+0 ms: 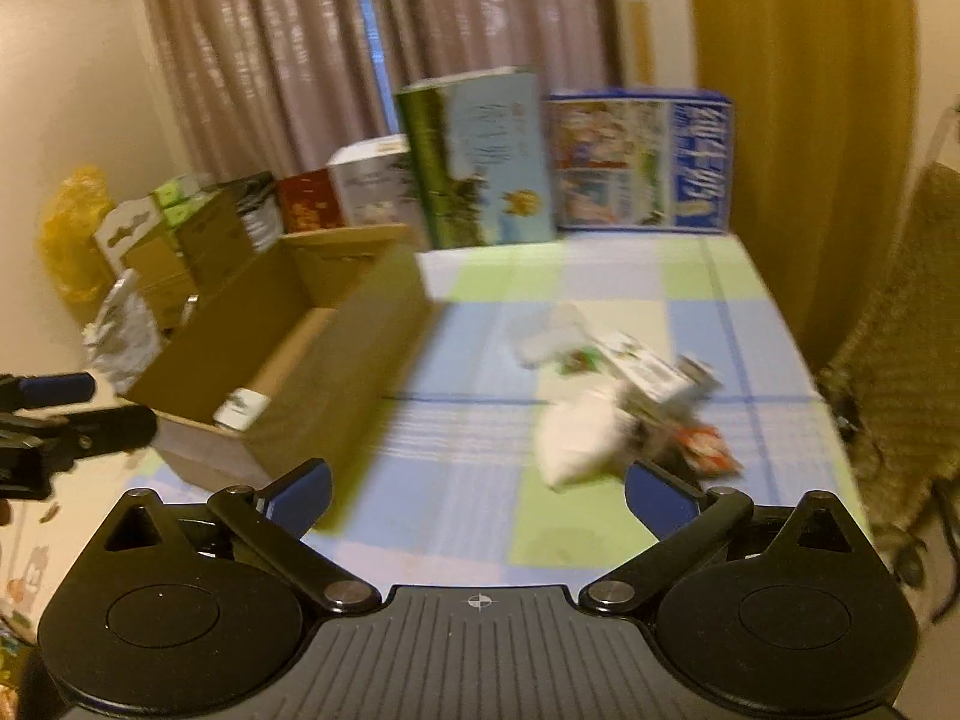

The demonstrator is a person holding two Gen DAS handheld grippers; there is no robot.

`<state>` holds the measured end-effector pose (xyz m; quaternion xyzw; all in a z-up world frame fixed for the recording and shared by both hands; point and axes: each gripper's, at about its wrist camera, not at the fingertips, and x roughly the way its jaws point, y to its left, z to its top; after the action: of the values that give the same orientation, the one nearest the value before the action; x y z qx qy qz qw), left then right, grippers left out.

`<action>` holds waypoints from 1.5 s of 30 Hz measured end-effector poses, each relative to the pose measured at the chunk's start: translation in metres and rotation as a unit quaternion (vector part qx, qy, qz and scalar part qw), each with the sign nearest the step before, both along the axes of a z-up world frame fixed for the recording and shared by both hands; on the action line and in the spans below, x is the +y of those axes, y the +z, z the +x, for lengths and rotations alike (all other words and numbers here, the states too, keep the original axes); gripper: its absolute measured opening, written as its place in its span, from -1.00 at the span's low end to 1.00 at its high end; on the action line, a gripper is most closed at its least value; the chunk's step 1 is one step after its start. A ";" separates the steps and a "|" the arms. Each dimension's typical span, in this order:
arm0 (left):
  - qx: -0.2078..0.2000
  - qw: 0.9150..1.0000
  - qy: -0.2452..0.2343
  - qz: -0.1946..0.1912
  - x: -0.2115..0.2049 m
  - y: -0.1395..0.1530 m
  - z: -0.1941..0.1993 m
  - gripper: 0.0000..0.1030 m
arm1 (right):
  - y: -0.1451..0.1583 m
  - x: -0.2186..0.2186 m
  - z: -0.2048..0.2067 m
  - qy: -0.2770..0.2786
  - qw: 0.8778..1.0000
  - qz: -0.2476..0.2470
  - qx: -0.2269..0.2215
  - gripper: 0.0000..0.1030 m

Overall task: Organize objects
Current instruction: 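Return both tools to the table toward the cloth bag and scrunchie, then grasp the dark scrunchie with the right tool while the left tool grasps the white cloth bag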

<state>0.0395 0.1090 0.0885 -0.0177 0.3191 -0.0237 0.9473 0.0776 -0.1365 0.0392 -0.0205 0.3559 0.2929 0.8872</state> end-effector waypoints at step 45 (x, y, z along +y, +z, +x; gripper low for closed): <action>0.084 0.990 -0.097 0.054 -0.117 -0.160 0.176 0.96 | -0.115 -0.039 0.146 -0.043 0.998 -0.015 0.050 -0.06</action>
<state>0.2154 -0.0079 -0.0716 0.0627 0.3986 -0.0968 0.9098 0.2238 -0.1756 -0.0754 -0.0043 0.4048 0.2501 0.8795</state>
